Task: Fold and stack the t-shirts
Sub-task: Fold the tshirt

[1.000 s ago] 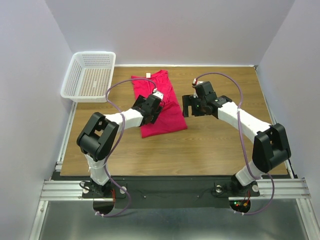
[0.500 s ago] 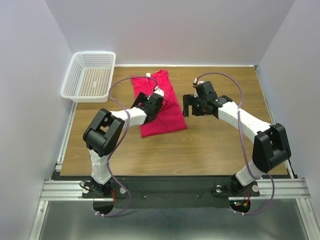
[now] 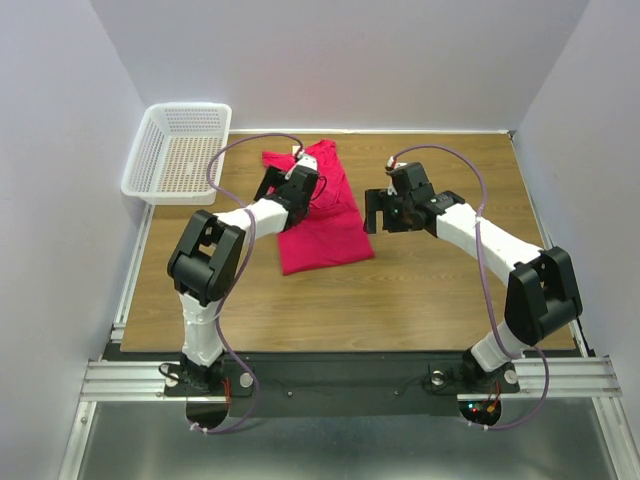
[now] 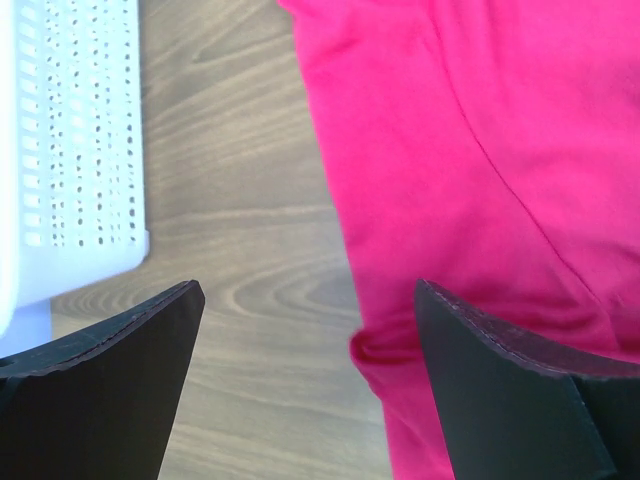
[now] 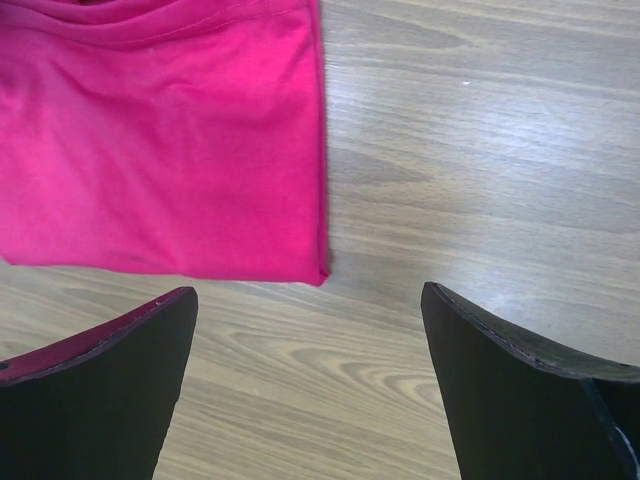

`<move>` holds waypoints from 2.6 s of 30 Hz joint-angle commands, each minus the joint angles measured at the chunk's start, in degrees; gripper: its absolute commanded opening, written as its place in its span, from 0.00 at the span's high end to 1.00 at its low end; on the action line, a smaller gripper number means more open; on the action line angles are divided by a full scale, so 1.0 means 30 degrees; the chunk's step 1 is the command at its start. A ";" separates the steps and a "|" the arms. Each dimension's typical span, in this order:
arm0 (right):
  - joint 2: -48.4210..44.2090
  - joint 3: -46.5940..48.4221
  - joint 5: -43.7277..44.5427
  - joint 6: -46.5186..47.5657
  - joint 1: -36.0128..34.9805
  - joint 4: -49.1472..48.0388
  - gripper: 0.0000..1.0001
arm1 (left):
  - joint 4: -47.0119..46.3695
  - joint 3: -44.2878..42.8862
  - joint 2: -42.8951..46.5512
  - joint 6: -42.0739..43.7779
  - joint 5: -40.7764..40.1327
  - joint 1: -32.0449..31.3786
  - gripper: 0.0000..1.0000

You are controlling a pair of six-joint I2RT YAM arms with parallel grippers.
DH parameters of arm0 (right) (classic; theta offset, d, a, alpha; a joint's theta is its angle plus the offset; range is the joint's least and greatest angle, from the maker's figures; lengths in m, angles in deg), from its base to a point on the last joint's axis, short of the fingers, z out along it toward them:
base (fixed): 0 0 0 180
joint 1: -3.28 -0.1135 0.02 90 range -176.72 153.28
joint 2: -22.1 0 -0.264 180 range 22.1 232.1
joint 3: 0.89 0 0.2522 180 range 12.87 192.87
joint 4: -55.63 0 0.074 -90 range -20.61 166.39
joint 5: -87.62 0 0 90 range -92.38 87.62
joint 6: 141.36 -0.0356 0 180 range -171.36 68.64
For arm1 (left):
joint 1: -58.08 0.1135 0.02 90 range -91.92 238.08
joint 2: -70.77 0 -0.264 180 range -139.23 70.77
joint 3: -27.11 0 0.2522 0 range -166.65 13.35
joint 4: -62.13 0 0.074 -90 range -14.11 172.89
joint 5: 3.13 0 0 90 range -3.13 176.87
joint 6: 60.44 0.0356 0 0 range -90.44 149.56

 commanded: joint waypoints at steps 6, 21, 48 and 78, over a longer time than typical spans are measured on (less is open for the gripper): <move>-0.0788 -0.0031 -0.4196 -0.2552 0.0139 -0.2967 0.04 | 0.3795 -0.0767 0.4597 -0.7061 0.4820 0.0490 0.04; 0.0645 -0.4313 -0.8363 -0.5867 0.0461 -1.0617 0.99 | 0.2098 0.8964 1.1666 -1.4011 1.5615 0.0461 0.82; 0.2790 -0.8300 -0.9273 -0.5282 0.3801 -1.1499 0.99 | 0.2681 1.1720 0.7559 -1.3250 1.9341 0.4943 0.96; 1.3448 0.6058 -1.4724 -0.3230 0.3946 -1.1029 0.99 | 0.1804 0.2344 0.1061 -1.0144 1.6848 0.6525 0.72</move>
